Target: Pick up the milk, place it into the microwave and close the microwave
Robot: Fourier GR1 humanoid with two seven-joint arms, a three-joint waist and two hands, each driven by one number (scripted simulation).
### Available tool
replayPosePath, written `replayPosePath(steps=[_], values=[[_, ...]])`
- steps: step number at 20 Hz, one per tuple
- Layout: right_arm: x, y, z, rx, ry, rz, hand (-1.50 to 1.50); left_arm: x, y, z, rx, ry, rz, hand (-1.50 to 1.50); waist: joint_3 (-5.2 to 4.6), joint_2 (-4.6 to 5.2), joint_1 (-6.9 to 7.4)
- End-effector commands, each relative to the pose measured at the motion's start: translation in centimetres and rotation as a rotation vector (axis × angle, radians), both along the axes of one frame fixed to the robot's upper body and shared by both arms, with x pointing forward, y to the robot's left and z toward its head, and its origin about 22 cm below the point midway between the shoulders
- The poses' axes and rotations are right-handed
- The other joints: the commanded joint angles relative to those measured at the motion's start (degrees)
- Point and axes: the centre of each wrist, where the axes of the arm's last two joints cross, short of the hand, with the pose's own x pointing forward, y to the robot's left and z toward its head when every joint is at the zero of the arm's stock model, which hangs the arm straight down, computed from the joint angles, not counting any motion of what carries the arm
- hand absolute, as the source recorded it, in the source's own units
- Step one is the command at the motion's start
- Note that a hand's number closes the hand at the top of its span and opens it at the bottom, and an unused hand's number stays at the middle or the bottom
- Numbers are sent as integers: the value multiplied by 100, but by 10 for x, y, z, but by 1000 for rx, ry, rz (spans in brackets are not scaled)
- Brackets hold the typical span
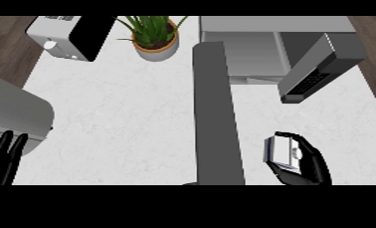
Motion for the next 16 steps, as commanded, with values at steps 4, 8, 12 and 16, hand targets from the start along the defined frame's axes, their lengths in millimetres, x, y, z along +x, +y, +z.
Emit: replayPosePath(steps=[4, 8, 12, 16], values=[[4, 30, 2, -85, -181, -166, 150, -8, 4, -3, -19, -7, -1, -150, -6, -10, -15], [33, 3, 28, 12, -182, -163, 150, 8, -5, -2, -12, -2, 6, -150, -5, -1, -23], [57, -39, 38, 5, -214, -218, 150, -10, 5, -5, -21, 9, -27, -150, 1, 9, 53], [62, -27, 52, -22, -223, -145, 150, 3, 20, -1, -33, 14, -8, -150, -5, -2, -15]])
